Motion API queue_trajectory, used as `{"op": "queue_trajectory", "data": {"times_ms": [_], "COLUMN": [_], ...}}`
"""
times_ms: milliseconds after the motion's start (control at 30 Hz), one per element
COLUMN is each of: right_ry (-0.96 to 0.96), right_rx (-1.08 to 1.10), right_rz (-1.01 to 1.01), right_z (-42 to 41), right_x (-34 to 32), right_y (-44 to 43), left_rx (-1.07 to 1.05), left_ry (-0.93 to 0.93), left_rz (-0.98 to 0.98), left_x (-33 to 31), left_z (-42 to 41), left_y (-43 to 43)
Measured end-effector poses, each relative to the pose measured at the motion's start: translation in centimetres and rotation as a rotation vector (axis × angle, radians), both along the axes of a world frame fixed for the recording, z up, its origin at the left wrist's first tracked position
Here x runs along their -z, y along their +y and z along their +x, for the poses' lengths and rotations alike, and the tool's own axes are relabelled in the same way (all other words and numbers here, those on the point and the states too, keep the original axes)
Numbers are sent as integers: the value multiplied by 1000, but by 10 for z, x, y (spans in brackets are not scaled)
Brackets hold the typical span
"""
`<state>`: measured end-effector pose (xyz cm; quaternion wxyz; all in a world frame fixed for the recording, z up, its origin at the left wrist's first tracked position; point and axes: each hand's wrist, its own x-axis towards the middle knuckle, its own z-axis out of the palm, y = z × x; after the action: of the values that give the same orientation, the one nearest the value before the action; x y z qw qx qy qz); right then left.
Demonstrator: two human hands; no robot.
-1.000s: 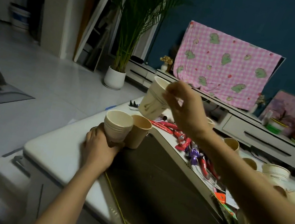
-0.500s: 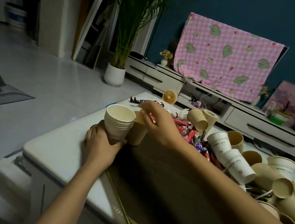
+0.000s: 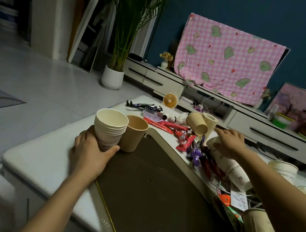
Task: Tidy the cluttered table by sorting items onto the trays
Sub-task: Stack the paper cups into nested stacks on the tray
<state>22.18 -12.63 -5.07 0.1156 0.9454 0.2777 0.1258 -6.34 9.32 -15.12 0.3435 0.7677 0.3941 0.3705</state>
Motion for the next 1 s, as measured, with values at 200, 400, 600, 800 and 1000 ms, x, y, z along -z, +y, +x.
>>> {"op": "queue_trajectory", "data": {"times_ms": [200,400,600,800,1000], "right_ry": [-19,-13,-152,-55,178], "right_rx": [-109,-301,-759,-1011,-917], "right_rz": [16,332,735,715,690], "right_z": [-7,-42,-143,-223,-220], "right_x": [-16,-58,-85,-53,-24], "right_y": [9,14,66,138,157], "left_rx": [1,-8,-1,4,-5], "left_ry": [-5,-6,-20,-10,-55], "left_rz": [0,-12,-18,-19,-51], "left_x": [0,1,-1,-2,1], "left_z": [0,2,0,-2,-3], "left_y": [1,1,-2,1,4]}}
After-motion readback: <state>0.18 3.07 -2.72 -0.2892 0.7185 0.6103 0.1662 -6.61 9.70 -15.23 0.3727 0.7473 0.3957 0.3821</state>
